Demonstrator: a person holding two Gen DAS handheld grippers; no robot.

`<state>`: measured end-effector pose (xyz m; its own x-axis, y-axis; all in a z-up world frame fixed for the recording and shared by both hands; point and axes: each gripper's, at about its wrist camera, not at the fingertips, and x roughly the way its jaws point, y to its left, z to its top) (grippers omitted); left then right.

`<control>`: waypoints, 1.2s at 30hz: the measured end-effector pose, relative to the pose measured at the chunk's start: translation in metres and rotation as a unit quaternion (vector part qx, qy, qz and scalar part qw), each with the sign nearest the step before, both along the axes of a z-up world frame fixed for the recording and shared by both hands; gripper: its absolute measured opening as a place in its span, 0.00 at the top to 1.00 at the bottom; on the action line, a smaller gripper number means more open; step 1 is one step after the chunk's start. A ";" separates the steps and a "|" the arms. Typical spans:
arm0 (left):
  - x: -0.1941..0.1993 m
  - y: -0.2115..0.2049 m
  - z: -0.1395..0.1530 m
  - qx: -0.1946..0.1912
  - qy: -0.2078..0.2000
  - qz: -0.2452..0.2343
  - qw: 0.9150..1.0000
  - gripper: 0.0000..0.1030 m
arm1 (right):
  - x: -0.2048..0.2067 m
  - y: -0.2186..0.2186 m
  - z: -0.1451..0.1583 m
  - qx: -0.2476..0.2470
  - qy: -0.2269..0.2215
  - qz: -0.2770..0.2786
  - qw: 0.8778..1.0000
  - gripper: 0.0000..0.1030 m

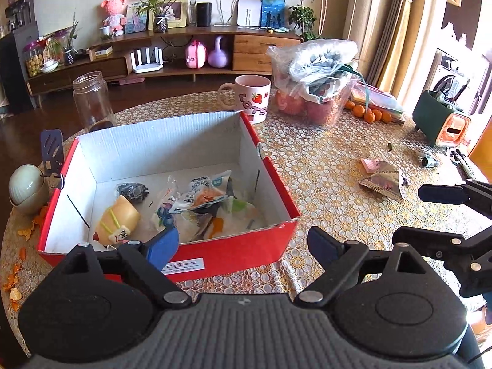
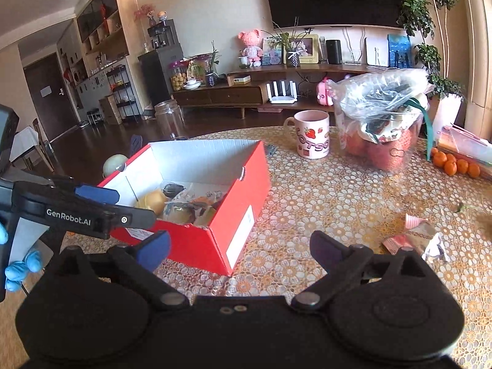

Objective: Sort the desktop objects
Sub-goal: 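Withdraw both tools from the box toward the remaining table items, then grasp the silver ZHOUSHI packet with the left tool while the right tool grasps the blue-labelled bottle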

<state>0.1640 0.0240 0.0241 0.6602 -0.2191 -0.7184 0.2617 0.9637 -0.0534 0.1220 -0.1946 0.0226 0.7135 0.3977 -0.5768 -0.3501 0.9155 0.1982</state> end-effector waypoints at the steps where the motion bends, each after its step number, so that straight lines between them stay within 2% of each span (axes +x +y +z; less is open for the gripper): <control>1: -0.003 -0.005 0.000 0.000 -0.003 -0.004 1.000 0.04 | -0.003 -0.005 -0.001 -0.001 0.000 -0.004 1.000 0.05; 2: -0.005 -0.011 0.000 0.000 -0.007 -0.009 1.000 0.02 | -0.006 -0.010 -0.001 -0.002 -0.001 -0.007 1.000 0.05; 17: -0.020 -0.105 -0.018 0.010 -0.024 -0.078 0.997 0.01 | -0.040 -0.108 -0.027 -0.046 0.003 -0.070 0.996 0.04; 25: -0.017 -0.158 -0.033 0.023 -0.033 -0.129 0.991 0.01 | -0.033 -0.154 -0.035 -0.054 0.009 -0.101 0.993 0.04; 36: 0.012 -0.214 -0.057 0.038 -0.031 -0.166 0.985 0.02 | -0.005 -0.214 -0.056 -0.076 0.017 -0.141 0.987 0.04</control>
<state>0.1756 -0.1904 -0.0329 0.6041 -0.3772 -0.7020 0.5634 0.8251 0.0416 0.1167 -0.4087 -0.0330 0.7623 0.0930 -0.6405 -0.0732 0.9957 0.0575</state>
